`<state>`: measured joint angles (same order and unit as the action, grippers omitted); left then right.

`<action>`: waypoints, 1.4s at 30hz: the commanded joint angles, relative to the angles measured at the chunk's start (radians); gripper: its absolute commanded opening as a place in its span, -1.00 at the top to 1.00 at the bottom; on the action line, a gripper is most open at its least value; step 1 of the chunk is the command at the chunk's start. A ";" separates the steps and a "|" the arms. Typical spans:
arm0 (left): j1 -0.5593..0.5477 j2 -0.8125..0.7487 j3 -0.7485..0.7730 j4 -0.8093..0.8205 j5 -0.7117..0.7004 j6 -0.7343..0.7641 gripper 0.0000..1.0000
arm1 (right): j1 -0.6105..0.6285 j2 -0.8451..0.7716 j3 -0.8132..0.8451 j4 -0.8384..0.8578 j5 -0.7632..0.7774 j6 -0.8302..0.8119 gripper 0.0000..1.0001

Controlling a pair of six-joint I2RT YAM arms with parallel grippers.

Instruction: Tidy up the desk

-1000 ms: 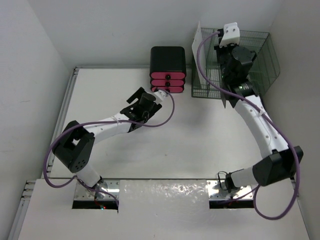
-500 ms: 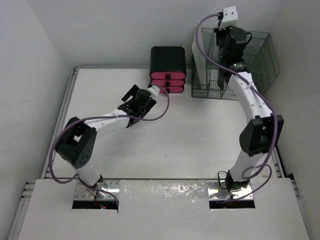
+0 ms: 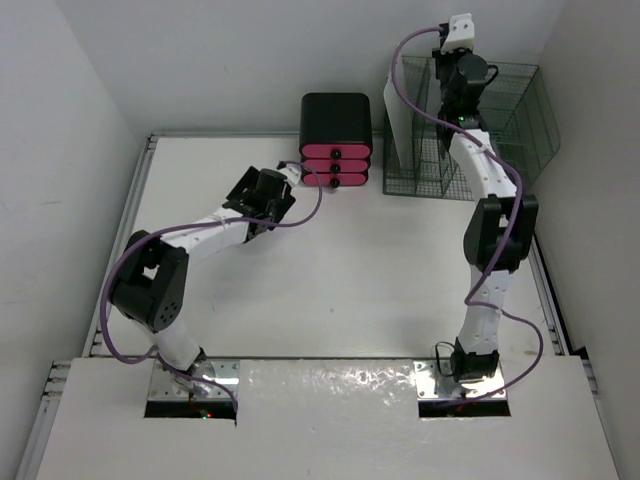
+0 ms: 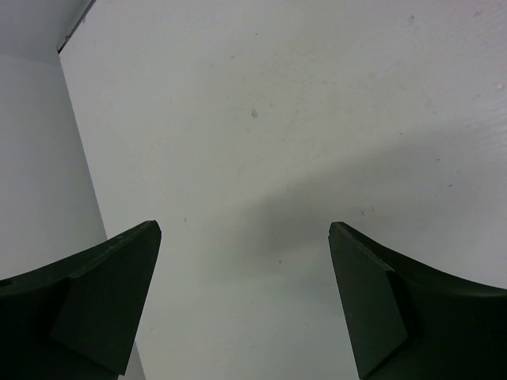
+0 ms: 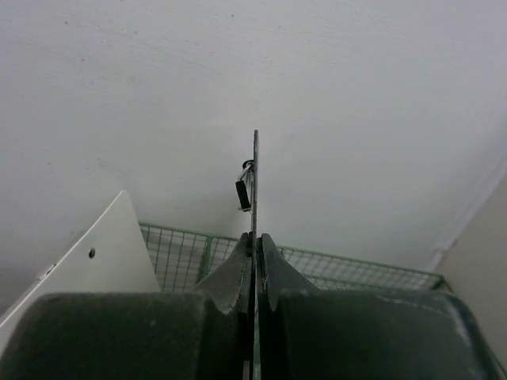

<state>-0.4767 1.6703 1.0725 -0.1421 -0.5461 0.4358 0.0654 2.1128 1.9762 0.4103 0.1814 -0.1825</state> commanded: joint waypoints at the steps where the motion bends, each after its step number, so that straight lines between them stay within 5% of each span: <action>1: 0.021 0.002 0.079 -0.022 -0.015 -0.009 -0.72 | -0.018 0.038 0.073 0.252 -0.112 0.015 1.00; 5: 0.024 0.035 0.121 -0.051 -0.025 -0.020 -0.71 | -0.050 0.114 0.099 0.350 -0.158 0.066 1.00; 9: 0.026 0.055 0.141 -0.054 -0.037 -0.026 -0.71 | -0.098 0.101 -0.093 0.491 -0.206 0.216 1.00; 18: 0.026 0.091 0.178 -0.070 -0.031 -0.037 -0.71 | -0.162 0.018 -0.411 0.604 -0.281 0.265 1.00; 30: 0.026 0.071 0.153 -0.048 -0.025 -0.032 -0.70 | -0.237 0.067 -0.133 0.085 -0.494 0.374 0.53; 34: 0.026 0.068 0.144 -0.042 -0.026 -0.028 -0.71 | -0.237 0.122 -0.021 -0.037 -0.569 0.348 1.00; 42: 0.026 0.074 0.147 -0.037 -0.028 -0.020 -0.70 | -0.236 0.033 -0.168 0.171 -0.562 0.422 1.00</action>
<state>-0.4625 1.7691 1.2060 -0.2203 -0.5674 0.4141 -0.1856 2.1803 1.8561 0.5125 -0.3656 0.2005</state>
